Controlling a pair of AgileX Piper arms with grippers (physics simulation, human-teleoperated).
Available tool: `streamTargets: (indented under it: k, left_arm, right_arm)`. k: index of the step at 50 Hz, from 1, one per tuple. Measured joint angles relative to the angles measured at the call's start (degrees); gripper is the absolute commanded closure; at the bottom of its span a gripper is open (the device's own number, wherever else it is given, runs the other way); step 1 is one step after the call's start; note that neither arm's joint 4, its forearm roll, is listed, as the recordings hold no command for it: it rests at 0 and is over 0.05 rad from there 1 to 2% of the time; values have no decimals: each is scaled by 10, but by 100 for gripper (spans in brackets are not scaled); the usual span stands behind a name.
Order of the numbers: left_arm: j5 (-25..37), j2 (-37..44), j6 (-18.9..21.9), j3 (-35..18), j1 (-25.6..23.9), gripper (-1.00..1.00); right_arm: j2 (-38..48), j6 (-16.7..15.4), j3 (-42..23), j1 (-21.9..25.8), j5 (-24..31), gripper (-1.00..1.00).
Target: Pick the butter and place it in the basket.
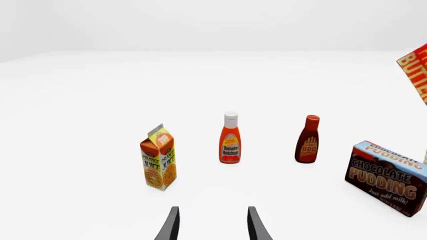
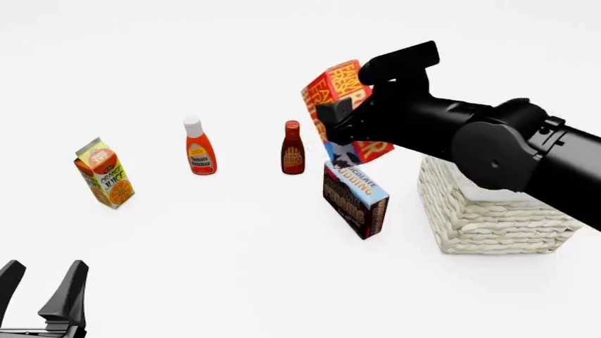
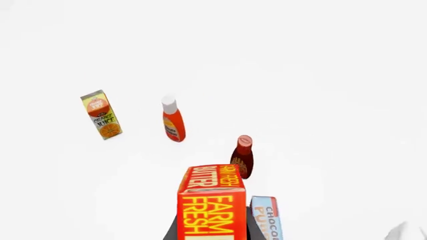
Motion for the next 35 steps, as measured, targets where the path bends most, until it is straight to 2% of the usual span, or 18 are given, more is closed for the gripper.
streamTargets:
  k: [17,35]
  left_arm:
    - [0,0,0,0,0,-100]
    - [0,0,0,0,0,-100]
  right_arm:
    - [-67,-9,75,-78,-87,100]
    - [-99,-19,139,-148,-165,100]
